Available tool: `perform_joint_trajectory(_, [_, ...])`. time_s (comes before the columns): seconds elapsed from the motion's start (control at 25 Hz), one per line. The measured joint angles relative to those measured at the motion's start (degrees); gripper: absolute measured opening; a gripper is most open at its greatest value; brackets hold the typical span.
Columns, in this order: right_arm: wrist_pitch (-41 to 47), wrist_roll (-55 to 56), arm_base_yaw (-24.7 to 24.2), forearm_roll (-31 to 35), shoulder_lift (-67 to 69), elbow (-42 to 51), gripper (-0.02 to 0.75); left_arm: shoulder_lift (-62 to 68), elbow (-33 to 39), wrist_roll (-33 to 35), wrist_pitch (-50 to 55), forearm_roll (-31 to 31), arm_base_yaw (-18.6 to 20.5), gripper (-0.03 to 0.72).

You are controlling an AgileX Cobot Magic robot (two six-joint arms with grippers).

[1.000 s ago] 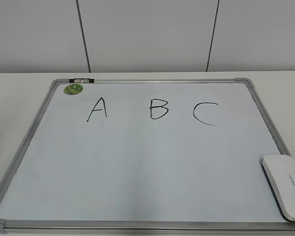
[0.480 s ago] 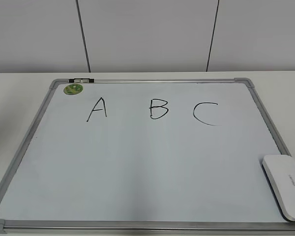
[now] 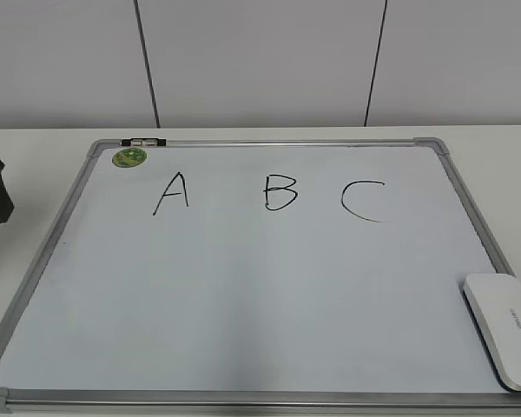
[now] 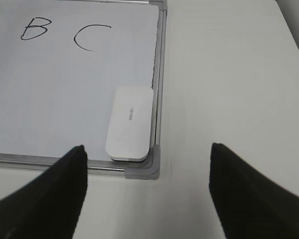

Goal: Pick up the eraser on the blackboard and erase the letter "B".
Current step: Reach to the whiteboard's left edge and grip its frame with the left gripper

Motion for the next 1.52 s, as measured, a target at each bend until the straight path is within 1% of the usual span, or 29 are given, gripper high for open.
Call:
perform_joint_trajectory(0.16, [0.00, 0.00, 0.00, 0.00, 0.00, 0.00, 0.587, 3.36, -0.40, 0.14, -3.03, -0.19, 0.00, 0.530])
perform_joint_trajectory(0.48, [0.00, 0.00, 0.00, 0.00, 0.00, 0.00, 0.586, 10.21, -3.82, 0.25, -3.05, -0.81, 0.00, 0.475])
perform_joint_trajectory(0.6, [0.00, 0.00, 0.00, 0.00, 0.00, 0.00, 0.586, 12.26, -4.99, 0.25, -3.05, -0.88, 0.00, 0.465])
perform_joint_trajectory(0.76, [0.00, 0.00, 0.00, 0.00, 0.00, 0.00, 0.587, 15.43, -7.04, 0.25, -1.54, -0.94, 0.00, 0.461])
perform_joint_trajectory(0.96, [0.00, 0.00, 0.00, 0.00, 0.00, 0.00, 0.587, 18.30, -9.17, 0.25, -0.40, -0.94, 0.00, 0.426])
perform_joint_trajectory(1.28, [0.00, 0.00, 0.00, 0.00, 0.00, 0.00, 0.586, 21.45, -13.88, 0.35, 1.74, -1.01, 0.00, 0.407])
perform_joint_trajectory(1.52, [0.00, 0.00, 0.00, 0.00, 0.00, 0.00, 0.587, 23.37, -14.42, 0.47, 1.77, -1.01, 0.00, 0.399])
